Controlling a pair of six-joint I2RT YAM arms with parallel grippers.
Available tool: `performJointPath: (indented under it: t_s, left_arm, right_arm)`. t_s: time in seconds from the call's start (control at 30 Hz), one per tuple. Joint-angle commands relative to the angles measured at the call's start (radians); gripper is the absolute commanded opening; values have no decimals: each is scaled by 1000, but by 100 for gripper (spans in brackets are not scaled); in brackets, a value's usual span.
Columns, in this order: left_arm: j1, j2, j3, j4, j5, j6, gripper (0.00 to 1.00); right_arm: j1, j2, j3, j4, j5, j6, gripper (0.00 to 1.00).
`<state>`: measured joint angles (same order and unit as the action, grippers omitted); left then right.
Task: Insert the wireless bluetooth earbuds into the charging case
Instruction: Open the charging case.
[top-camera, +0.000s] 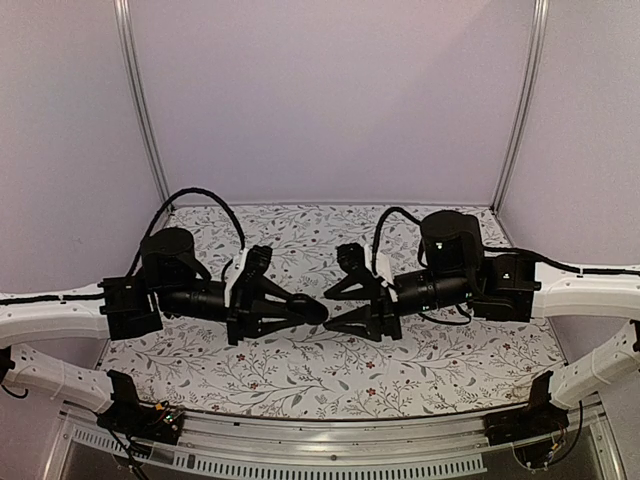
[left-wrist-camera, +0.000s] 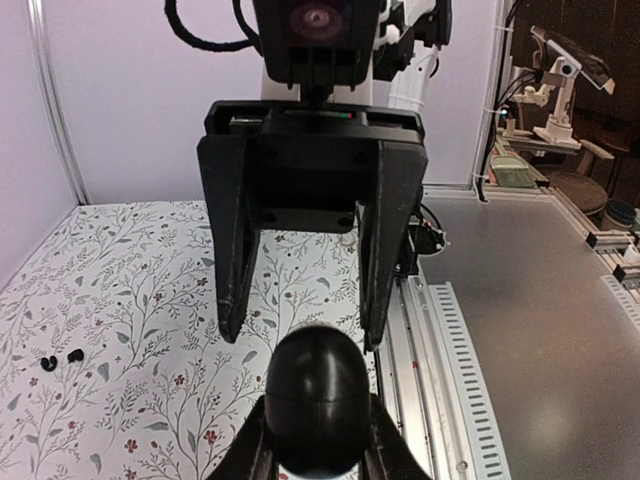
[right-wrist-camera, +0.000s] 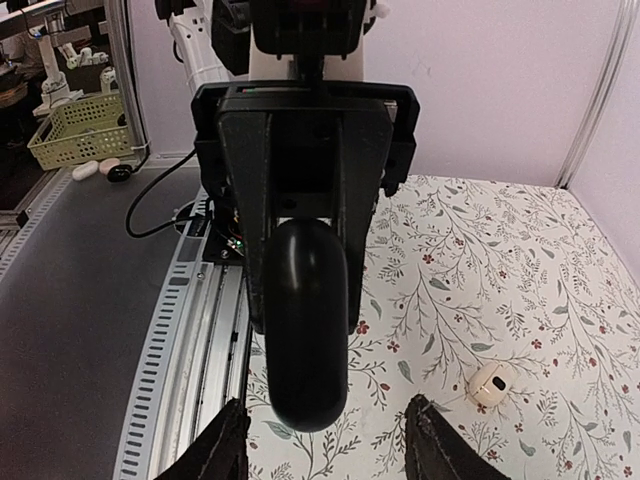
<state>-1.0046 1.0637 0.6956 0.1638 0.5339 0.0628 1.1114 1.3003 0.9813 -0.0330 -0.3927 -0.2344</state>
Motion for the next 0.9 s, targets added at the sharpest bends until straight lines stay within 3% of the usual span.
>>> performJointPath:
  t_s: [0.0,0.4,0.87]
  left_arm:
    - [12,-13,-22,124,13,-60,0]
    - [11,-5,-27,154,1,-76,0]
    - [9,14,-19,135,-4,-64,0]
  right_arm:
    - [-5,-2,8,70,-86,30,51]
    - [-5,40,40,85,-101,35,33]
    - [-5,55,58,83,-99,32,26]
